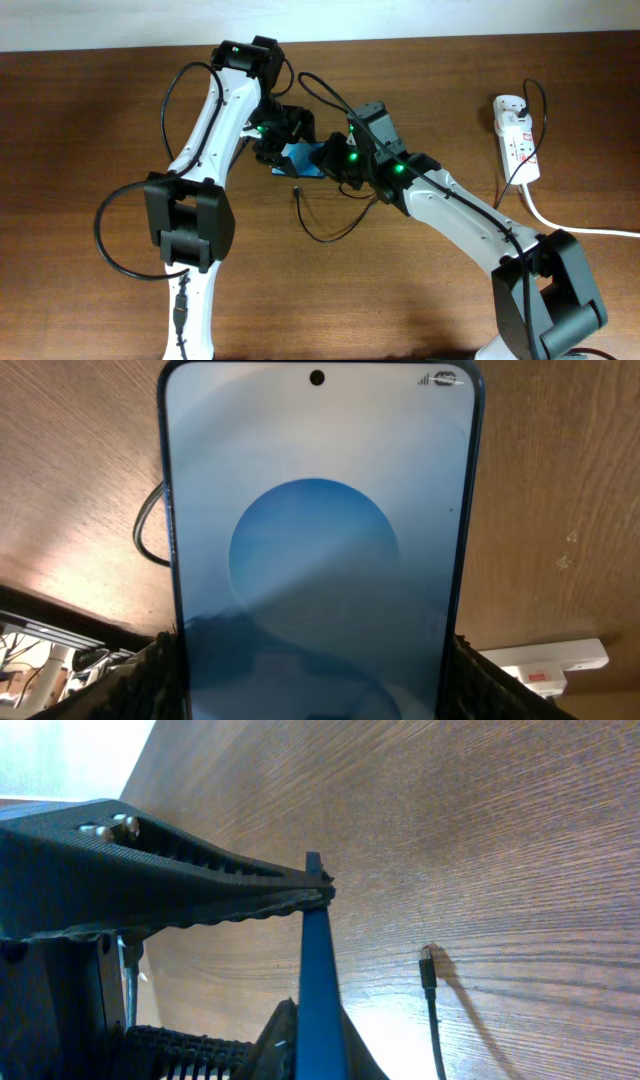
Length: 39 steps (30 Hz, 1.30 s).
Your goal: Plug charger to phone and switch on socket
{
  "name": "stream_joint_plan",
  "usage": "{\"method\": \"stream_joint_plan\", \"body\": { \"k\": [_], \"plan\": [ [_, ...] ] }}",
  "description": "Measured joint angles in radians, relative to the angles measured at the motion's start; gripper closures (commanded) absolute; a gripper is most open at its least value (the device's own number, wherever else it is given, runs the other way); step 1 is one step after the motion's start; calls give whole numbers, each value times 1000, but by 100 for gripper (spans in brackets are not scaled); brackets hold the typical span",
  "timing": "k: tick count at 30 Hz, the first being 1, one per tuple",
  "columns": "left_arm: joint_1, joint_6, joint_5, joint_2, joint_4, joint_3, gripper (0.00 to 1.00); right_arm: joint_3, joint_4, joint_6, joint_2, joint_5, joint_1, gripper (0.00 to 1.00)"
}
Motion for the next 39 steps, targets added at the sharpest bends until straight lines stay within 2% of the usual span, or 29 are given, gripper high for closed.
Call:
{"method": "stream_joint_plan", "body": {
  "k": [8,13,15,16,19,20,23,25,26,28,29,30,32,33,36,39],
  "plan": [
    [4,-8,8,0,-28,0,100,0,-8,-2,0,-57,-19,96],
    [-1,-16,48,0,-25,1,71,0,-76,-56,-24,-106,-45,96],
    [2,0,49,0,-19,7,33,-1,-93,-69,-25,-107,-48,96],
    [3,11,49,0,-19,7,23,0,-90,-79,-26,-104,-53,96],
    [3,53,49,0,-19,7,18,0,-91,-95,-26,-99,-88,96],
    [3,76,49,0,-19,7,11,-1,-91,-111,-26,-97,-104,96],
    [3,245,62,0,29,7,0,-1,-102,-154,-34,-95,-154,96],
    [4,467,122,0,108,8,0,-1,-106,-193,-87,-87,-216,96],
    [4,632,194,0,158,8,0,-1,-107,-216,-137,-84,-249,96],
    [7,833,316,0,217,8,0,-1,-124,-257,-232,-60,-291,96],
    [11,977,455,0,267,8,1,-1,-142,-274,-315,-27,-310,96],
    [16,1061,561,0,307,8,3,-1,-157,-285,-387,7,-321,96],
    [34,1215,812,0,401,8,13,0,-157,-264,-517,59,-352,96],
    [45,1261,914,0,426,8,14,0,-157,-242,-537,74,-361,96],
    [64,1294,1020,0,422,8,12,0,-91,-76,-460,133,-372,96],
    [66,1276,1054,0,423,8,8,-1,153,108,-277,134,-353,96]
  ]
}}
